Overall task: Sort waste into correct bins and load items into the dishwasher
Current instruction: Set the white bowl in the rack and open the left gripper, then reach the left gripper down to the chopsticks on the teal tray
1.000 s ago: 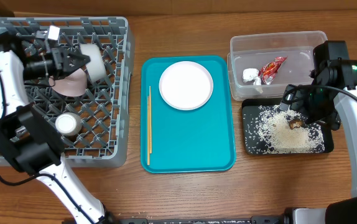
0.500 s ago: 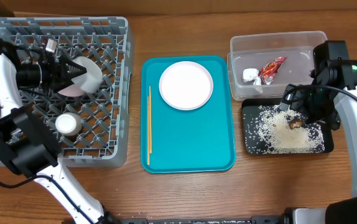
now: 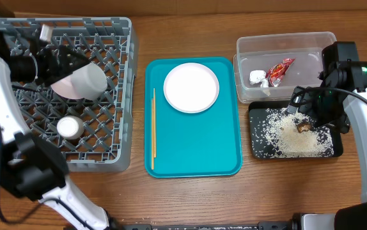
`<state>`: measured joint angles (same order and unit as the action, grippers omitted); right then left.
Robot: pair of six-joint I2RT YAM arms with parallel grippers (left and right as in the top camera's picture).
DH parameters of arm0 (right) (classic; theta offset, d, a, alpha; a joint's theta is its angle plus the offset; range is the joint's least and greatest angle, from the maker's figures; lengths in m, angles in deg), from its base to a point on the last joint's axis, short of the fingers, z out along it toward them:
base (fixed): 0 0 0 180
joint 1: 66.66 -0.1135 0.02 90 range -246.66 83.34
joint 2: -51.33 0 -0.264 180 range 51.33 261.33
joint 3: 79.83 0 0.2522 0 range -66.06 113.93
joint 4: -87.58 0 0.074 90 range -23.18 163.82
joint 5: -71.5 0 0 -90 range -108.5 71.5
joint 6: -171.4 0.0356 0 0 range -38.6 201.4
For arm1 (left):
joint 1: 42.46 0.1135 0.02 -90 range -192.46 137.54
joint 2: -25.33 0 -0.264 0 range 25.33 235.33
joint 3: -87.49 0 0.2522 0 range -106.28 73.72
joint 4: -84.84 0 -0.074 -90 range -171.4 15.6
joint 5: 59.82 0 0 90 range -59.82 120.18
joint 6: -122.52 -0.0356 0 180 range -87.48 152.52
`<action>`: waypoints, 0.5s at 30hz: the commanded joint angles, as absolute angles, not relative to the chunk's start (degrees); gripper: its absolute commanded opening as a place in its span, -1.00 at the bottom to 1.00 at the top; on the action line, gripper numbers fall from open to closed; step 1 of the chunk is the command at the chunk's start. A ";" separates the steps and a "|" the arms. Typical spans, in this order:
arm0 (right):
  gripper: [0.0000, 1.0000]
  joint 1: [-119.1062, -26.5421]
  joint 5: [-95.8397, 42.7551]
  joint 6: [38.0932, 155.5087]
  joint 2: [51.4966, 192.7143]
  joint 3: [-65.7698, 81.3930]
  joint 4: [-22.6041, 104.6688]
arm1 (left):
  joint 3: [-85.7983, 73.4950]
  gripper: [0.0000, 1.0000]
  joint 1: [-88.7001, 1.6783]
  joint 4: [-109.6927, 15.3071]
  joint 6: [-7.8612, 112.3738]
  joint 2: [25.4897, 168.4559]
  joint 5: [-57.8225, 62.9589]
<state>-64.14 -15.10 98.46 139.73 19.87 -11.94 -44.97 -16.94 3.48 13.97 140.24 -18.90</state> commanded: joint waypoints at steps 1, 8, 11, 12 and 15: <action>1.00 -64.00 -14.73 98.33 138.62 21.22 -11.83 | -45.49 1.00 -23.15 3.13 17.65 133.59 -12.08; 1.00 -64.00 -14.73 98.33 138.62 21.22 -11.83 | -45.43 1.00 -41.38 2.32 25.82 132.20 5.02; 1.00 -64.00 -14.73 98.33 138.60 21.22 -11.83 | -45.28 1.00 -49.40 1.34 29.75 133.55 12.69; 1.00 -64.00 -14.73 98.33 138.62 21.22 -11.83 | -45.25 1.00 -52.02 1.06 32.14 134.10 16.38; 1.00 -64.00 -14.73 98.31 138.60 21.22 -11.83 | -45.25 1.00 -57.53 2.98 46.06 136.09 25.78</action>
